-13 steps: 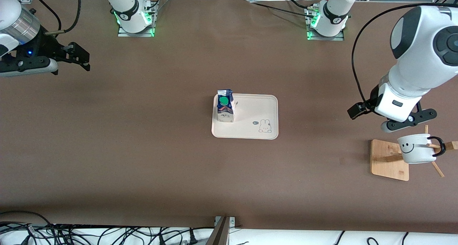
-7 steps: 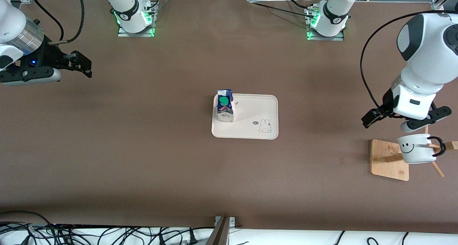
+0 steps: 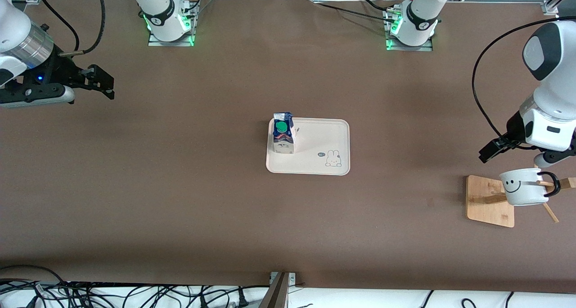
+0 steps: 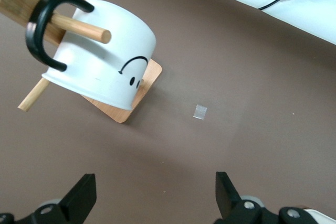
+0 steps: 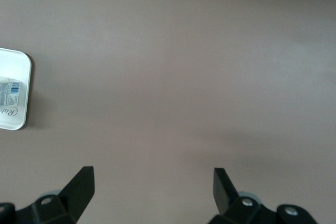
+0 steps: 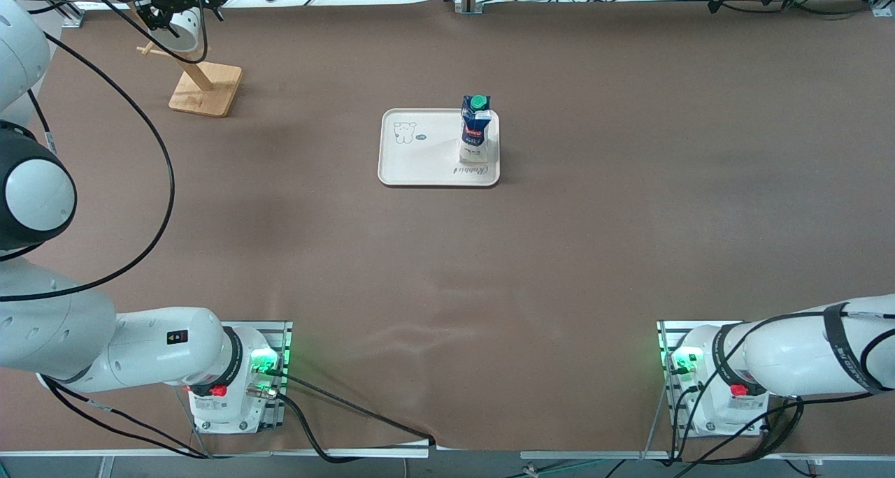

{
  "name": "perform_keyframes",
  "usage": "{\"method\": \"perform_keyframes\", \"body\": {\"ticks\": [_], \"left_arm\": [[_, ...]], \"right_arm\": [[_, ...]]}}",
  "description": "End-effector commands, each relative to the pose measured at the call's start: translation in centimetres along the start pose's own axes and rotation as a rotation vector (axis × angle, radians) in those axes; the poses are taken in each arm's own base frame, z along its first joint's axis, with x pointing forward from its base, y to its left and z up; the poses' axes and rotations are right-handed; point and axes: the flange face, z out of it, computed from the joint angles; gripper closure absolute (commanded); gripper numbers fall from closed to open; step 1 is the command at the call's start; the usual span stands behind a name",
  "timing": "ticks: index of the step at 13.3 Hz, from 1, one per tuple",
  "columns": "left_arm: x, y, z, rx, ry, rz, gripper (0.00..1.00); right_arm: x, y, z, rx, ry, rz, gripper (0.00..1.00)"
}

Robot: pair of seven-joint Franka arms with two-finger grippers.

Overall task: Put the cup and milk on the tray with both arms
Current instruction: 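Lower the left gripper to the white mug on the stand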

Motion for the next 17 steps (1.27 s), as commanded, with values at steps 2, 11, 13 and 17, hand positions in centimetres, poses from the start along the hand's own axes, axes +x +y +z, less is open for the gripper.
{"method": "perform_keyframes", "body": {"ticks": [2,11,13,17], "left_arm": [[0.1,-1.5,0.8,-0.076,0.014,0.028,0.00],[0.4,-2.9,0.9,-0.123,0.007,-0.019,0.00],[-0.1,-3.6,1.0,-0.131,0.053,-0.026,0.00],[-0.1,-6.0,2.3,-0.140,0.130,0.026,0.00]], "right_arm": [[0.3,0.2,-0.4,-0.017,0.008,-0.009,0.00],[0.5,0.2,-0.1,-0.014,0.005,-0.006,0.00],[0.5,0.1,-0.1,-0.014,0.005,-0.008,0.00],[0.5,0.2,-0.1,-0.013,0.005,-0.006,0.00]]}}
